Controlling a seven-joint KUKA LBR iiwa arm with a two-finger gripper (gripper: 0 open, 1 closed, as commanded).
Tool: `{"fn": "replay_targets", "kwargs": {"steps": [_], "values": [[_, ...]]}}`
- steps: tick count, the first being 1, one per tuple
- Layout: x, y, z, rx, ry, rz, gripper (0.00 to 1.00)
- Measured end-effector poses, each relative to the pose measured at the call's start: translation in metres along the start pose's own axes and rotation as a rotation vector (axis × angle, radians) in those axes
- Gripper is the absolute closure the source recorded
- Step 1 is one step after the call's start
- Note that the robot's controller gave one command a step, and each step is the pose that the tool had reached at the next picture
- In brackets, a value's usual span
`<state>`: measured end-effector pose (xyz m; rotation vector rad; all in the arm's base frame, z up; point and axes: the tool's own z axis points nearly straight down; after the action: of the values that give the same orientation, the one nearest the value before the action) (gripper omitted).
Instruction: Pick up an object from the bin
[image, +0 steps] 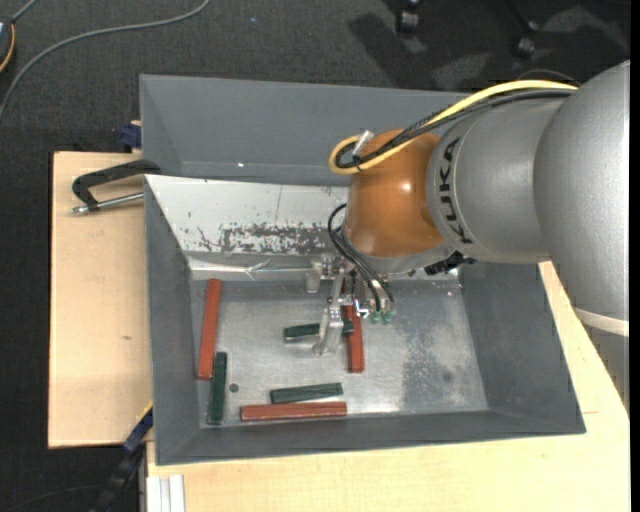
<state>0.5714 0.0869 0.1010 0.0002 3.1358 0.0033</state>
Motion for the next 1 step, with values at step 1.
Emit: {"fn": "replay_targets", "kwargs": {"steps": [1], "values": [[-0.0042, -0.0087, 0.0313, 0.002, 0.007, 0.118, 0.00]]}}
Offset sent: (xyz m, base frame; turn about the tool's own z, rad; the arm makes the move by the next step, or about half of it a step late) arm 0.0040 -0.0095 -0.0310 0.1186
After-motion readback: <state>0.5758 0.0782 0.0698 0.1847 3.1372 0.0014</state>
